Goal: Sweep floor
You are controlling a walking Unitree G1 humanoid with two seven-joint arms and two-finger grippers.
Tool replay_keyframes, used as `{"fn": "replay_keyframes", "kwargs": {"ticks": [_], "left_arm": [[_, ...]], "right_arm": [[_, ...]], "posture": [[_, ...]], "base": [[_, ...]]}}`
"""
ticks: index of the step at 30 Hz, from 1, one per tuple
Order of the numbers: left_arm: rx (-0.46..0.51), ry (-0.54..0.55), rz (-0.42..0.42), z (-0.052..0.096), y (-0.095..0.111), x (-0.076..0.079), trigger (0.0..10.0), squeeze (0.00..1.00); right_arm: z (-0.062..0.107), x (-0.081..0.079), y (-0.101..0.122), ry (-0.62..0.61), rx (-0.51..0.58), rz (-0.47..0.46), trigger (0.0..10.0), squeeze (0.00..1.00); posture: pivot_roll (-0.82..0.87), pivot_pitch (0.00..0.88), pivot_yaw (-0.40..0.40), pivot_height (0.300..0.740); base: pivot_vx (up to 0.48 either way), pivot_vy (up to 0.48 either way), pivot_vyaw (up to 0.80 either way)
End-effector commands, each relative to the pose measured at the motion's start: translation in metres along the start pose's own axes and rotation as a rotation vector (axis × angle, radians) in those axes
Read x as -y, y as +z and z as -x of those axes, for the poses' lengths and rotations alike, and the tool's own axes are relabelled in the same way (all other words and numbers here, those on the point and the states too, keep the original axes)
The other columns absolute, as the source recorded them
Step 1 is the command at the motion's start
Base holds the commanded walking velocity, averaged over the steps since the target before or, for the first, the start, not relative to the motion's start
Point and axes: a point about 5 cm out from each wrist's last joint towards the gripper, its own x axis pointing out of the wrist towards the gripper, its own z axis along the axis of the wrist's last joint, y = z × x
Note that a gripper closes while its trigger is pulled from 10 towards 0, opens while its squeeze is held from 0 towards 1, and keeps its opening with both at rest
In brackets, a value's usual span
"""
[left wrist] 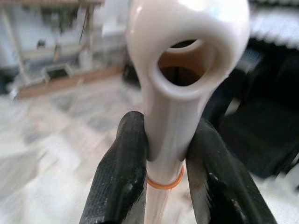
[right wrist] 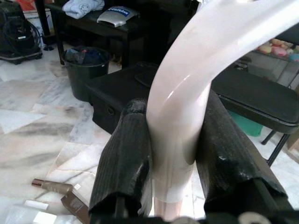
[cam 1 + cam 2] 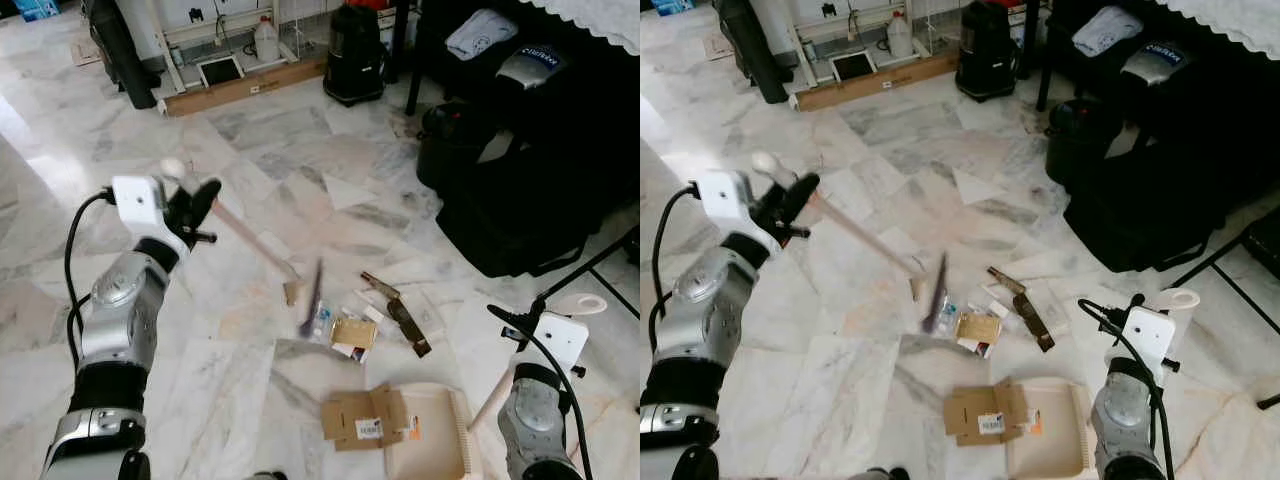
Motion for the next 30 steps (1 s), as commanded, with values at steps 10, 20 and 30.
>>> {"fn": "replay_keyframes", "kwargs": {"ticks": [10, 20, 30], "left_arm": [[-0.143, -0.077, -0.140, 0.011, -0.032, 0.004, 10.0, 0.00], [-0.202, -0.199, -0.050, 0.012, -0.045, 0.023, 10.0, 0.00], [-0.321, -0.420, 0.036, 0.019, -0.053, 0.042, 10.0, 0.00]], "right_arm": [[0.002, 0.004, -0.004, 0.002, -0.017, 0.026, 10.0, 0.00], [0.000, 0.007, -0.003, -0.005, -0.010, 0.029, 10.0, 0.00], [0.000, 0.011, -0.004, -0.011, -0.013, 0.034, 10.0, 0.00]], "posture": [[0.17, 0.129, 0.034, 0.740], [0.17, 0.132, 0.034, 0.740], [0.17, 0.133, 0.035, 0.740]], "base": [[0.000, 0.000, 0.00], [0.000, 0.000, 0.00], [0.000, 0.000, 0.00]]}}
